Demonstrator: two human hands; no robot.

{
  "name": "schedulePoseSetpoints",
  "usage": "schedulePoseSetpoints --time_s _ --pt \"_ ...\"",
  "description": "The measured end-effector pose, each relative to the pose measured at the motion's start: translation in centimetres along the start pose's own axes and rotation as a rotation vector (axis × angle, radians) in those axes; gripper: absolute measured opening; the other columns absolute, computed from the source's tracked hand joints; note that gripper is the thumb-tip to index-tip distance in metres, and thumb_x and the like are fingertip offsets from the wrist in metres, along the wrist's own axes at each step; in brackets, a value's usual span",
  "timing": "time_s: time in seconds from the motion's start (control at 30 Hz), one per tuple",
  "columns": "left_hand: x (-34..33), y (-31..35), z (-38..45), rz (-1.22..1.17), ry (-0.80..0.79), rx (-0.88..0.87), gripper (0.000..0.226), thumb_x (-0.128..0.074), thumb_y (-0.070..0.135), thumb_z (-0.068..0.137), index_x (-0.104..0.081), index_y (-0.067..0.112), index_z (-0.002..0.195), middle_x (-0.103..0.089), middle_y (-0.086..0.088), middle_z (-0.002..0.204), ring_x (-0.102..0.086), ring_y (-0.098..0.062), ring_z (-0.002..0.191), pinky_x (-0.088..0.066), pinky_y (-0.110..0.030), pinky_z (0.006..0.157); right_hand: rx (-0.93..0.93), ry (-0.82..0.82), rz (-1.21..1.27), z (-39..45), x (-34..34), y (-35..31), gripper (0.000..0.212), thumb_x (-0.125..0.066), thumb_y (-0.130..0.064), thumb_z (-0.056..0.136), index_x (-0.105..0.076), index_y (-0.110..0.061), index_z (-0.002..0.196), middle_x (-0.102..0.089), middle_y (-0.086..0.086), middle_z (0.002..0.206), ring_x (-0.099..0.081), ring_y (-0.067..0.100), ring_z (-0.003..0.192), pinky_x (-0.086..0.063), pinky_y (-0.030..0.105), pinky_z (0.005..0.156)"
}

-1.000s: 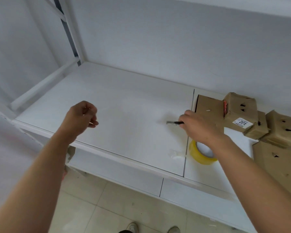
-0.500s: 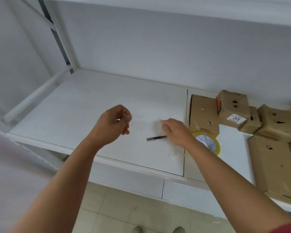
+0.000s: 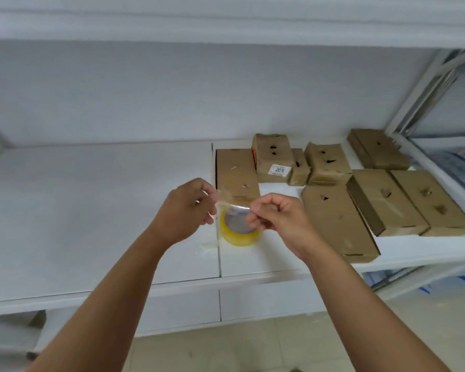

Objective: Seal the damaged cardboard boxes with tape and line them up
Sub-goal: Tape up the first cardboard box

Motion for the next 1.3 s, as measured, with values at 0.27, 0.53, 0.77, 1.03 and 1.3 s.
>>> schedulePoseSetpoints --time_s 0.27,0.53,0.77,1.03,1.3 --pt "-15.4 3.8 3.3 -0.128 -0.205 0.161 0.015 -0.07 0.026 0.091 -0.057 0.019 0.094 -0.075 0.0 0.079 -0.066 -0.017 0.058 -0.052 -0.036 0.065 -0.014 0.188 -0.157 -3.3 17.8 -0.1 0.01 -0.062 -0.002 0.093 -0.068 -0.006 0.086 -0.074 0.01 0.072 -0.067 0.016 0.062 -0.055 0.025 0.063" --pt "-28.3 6.4 3.5 0.533 -0.003 0.078 0.062 -0.052 0.066 0.084 -0.044 0.023 0.128 -0.052 -0.004 0.128 -0.053 -0.023 0.11 -0.047 -0.035 0.087 0.0 0.283 -0.022 -4.3 31.8 -2.2 0.009 -0.061 -0.004 0.092 -0.069 -0.008 0.092 -0.074 0.01 0.077 -0.068 0.015 0.067 -0.057 0.021 0.063" --pt "-35.3 6.0 3.0 0.9 -0.18 0.168 0.11 -0.029 0.095 0.067 -0.02 0.022 0.148 -0.012 -0.01 0.157 -0.021 -0.038 0.14 -0.027 -0.05 0.112 -0.077 0.241 0.135 -3.1 32.3 0.3 0.008 -0.062 -0.007 0.093 -0.07 -0.01 0.093 -0.074 0.012 0.079 -0.069 0.017 0.069 -0.056 0.022 0.063" --pt "-32.5 4.7 2.0 0.973 -0.326 0.021 0.089 -0.058 0.059 0.07 -0.024 0.024 0.144 -0.009 -0.007 0.157 -0.007 -0.035 0.145 -0.013 -0.055 0.116 -0.111 0.198 0.152 -1.9 31.1 1.9 0.005 -0.065 -0.01 0.093 -0.07 -0.011 0.094 -0.073 0.013 0.081 -0.067 0.017 0.069 -0.053 0.023 0.061" --pt "-27.0 1.4 0.8 0.956 -0.502 -0.132 0.085 -0.056 0.023 0.084 -0.013 0.032 0.157 -0.001 0.003 0.165 0.003 -0.023 0.151 -0.008 -0.042 0.12 -0.147 0.134 0.278 0.4 26.8 2.9 0.012 -0.057 -0.019 0.098 -0.064 -0.019 0.089 -0.071 0.005 0.084 -0.065 0.015 0.078 -0.048 0.029 0.074"
Point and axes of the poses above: each hand's wrist, its own z-axis towards the middle knuckle, its own x-axis out of the back of the hand, y = z × x, the point moved 6 cm from there along z, towards the middle knuckle
